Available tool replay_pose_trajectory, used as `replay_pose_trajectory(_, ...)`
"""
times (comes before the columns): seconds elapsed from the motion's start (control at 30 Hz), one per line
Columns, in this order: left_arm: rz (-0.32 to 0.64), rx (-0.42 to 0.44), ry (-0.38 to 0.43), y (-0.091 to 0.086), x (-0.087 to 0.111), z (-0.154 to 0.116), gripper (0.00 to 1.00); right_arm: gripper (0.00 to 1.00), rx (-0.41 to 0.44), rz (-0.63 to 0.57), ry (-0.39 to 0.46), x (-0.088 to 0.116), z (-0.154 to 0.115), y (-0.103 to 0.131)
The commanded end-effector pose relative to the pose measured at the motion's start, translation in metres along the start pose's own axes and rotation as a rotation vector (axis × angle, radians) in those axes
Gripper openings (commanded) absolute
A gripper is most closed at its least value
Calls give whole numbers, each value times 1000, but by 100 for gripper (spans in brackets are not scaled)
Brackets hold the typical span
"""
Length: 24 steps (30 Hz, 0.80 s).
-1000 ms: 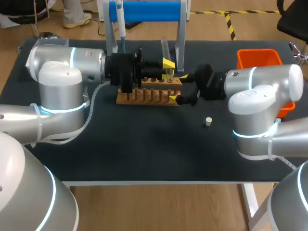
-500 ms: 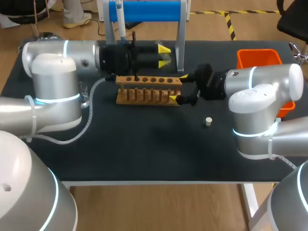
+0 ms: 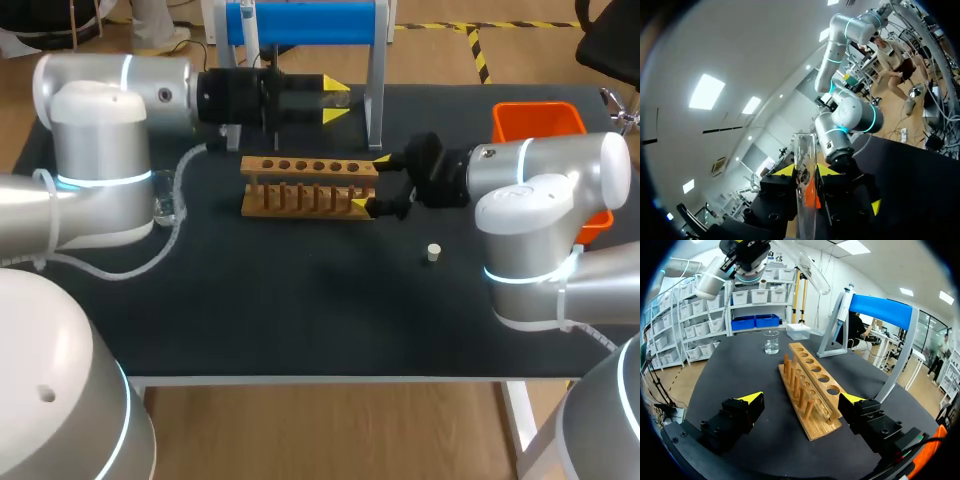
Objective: Invert the test tube, pick up the pipette, mount the tip to pipette, aspirate from beaker and dispense into the tube, eject the tip, return the pipette, and cap with the stopper.
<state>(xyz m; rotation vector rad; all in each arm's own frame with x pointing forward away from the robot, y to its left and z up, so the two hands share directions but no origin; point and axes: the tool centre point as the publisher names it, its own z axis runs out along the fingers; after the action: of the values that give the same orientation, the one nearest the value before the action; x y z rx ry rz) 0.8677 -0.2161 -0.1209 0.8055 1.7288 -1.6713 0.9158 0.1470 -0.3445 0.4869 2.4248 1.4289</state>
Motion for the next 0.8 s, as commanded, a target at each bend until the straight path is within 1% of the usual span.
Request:
replay_pose_trajectory(0.03, 0, 2, 4, 0, -1, 0, 0, 100, 2, 0, 3, -1, -1, 0)
replay_pose_trajectory(0.1, 0, 2, 4, 0, -1, 0, 0, 100, 2, 0, 3, -1, -1, 0)
replay_pose_trajectory(0.13, -47, 31, -23, 3, -1, 0, 0, 100, 2, 0, 3, -1, -1, 0)
replay_pose_trajectory(0.17, -134, 25, -33, 7, -3, -2, 0, 100, 2, 0, 3, -1, -1, 0)
replay_pose_trajectory(0.2, -181, 24, -11, 9, -4, -2, 0, 100, 2, 0, 3, -1, -1, 0)
replay_pose_trajectory(0.23, -227, 32, -14, 9, -8, -4, 0, 100, 2, 0, 3, -1, -1, 0)
replay_pose_trajectory(0.27, -279, 49, -36, 9, -12, -6, 0, 100, 2, 0, 3, -1, -1, 0)
replay_pose_trajectory(0.33, -343, 64, -41, 8, -24, -11, 0, 100, 2, 0, 3, -1, -1, 0)
replay_pose_trajectory(0.37, -409, 76, -60, 9, -29, -14, 0, 100, 2, 0, 3, -1, -1, 0)
replay_pose_trajectory(0.4, -469, 77, -64, 10, -33, -16, 0, 100, 2, 0, 3, -1, -1, 0)
replay_pose_trajectory(0.47, -541, 86, -50, 12, -40, -16, 0, 100, 2, 0, 3, -1, -1, 0)
replay_pose_trajectory(0.5, -602, 91, -49, 15, -44, -16, 0, 100, 2, 0, 3, -1, -1, 0)
replay_pose_trajectory(0.53, -617, 92, -43, 16, -45, -15, 0, 100, 2, 0, 3, -1, -1, 0)
replay_pose_trajectory(0.57, -654, 84, -27, 18, -48, -14, 0, 100, 2, 0, 3, -1, -1, 0)
replay_pose_trajectory(0.63, -715, 51, -36, 24, -51, -14, 0, 100, 2, 0, 3, -1, -1, 0)
replay_pose_trajectory(0.67, -725, 45, -58, 26, -52, -16, 0, 100, 2, 0, 3, -1, -1, 0)
replay_pose_trajectory(0.8, -725, 45, -58, 26, -52, -16, 0, 100, 2, 0, 3, -1, -1, 0)
